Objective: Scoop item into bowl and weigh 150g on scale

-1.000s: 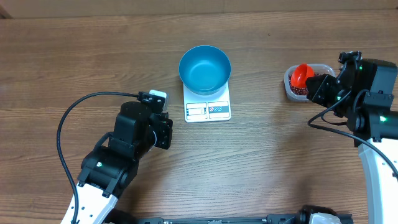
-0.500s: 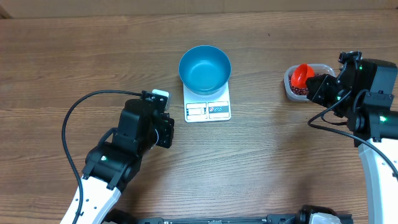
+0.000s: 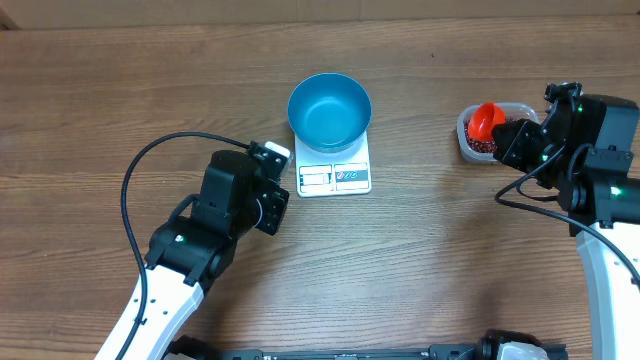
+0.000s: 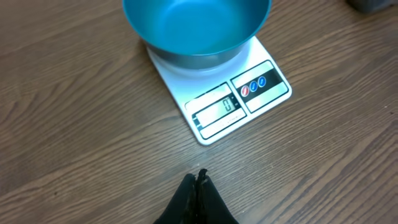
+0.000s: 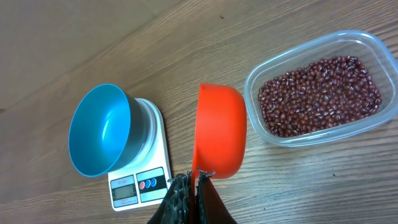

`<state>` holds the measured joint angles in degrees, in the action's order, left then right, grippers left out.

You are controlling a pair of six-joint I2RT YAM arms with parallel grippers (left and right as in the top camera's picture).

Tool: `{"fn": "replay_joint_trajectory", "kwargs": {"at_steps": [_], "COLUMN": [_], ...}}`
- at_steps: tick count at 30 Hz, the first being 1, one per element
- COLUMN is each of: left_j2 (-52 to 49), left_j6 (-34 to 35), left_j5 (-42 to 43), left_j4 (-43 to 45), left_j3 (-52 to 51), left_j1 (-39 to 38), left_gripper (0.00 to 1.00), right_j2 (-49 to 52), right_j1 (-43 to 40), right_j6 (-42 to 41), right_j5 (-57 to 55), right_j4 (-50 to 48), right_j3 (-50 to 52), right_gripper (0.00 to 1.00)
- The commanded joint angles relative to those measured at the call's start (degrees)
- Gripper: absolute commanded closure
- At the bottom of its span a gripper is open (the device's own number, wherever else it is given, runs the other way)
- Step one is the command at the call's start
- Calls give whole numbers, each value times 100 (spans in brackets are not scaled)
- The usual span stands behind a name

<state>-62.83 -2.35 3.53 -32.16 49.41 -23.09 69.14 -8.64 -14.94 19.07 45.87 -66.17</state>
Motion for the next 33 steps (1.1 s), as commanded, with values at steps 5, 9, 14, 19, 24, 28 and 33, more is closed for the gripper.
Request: {"fn": "replay_joint_trajectory", "kwargs": {"at_steps": [5, 9, 14, 19, 24, 28, 33], "left_j2": [-153, -282, -317, -317, -317, -319, -319], "left_j6": [-129, -131, -122, 72, 133, 129, 125], "left_j5": [164, 210, 251, 249, 254, 249, 240], "left_j4": [160, 321, 459, 549, 656, 649, 649], "left_j3": [-44, -44, -44, -44, -44, -44, -44], "left_j1": [20, 20, 20, 15, 15, 20, 22], "left_gripper": [95, 96, 95, 91, 84, 60, 0], "right_j2": [-90, -90, -90, -90, -90, -90, -90], "right_j1": [-22, -22, -22, -22, -22, -22, -22], "right_j6": [24, 24, 26, 24, 26, 24, 26], "right_j5": [-103, -103, -103, -103, -103, -105, -103], "right_j4": [-31, -31, -31, -31, -31, -28, -28], "right_j3": [-151, -151, -151, -151, -151, -151, -151], "right_gripper": [96, 96, 96, 96, 96, 96, 96]}}
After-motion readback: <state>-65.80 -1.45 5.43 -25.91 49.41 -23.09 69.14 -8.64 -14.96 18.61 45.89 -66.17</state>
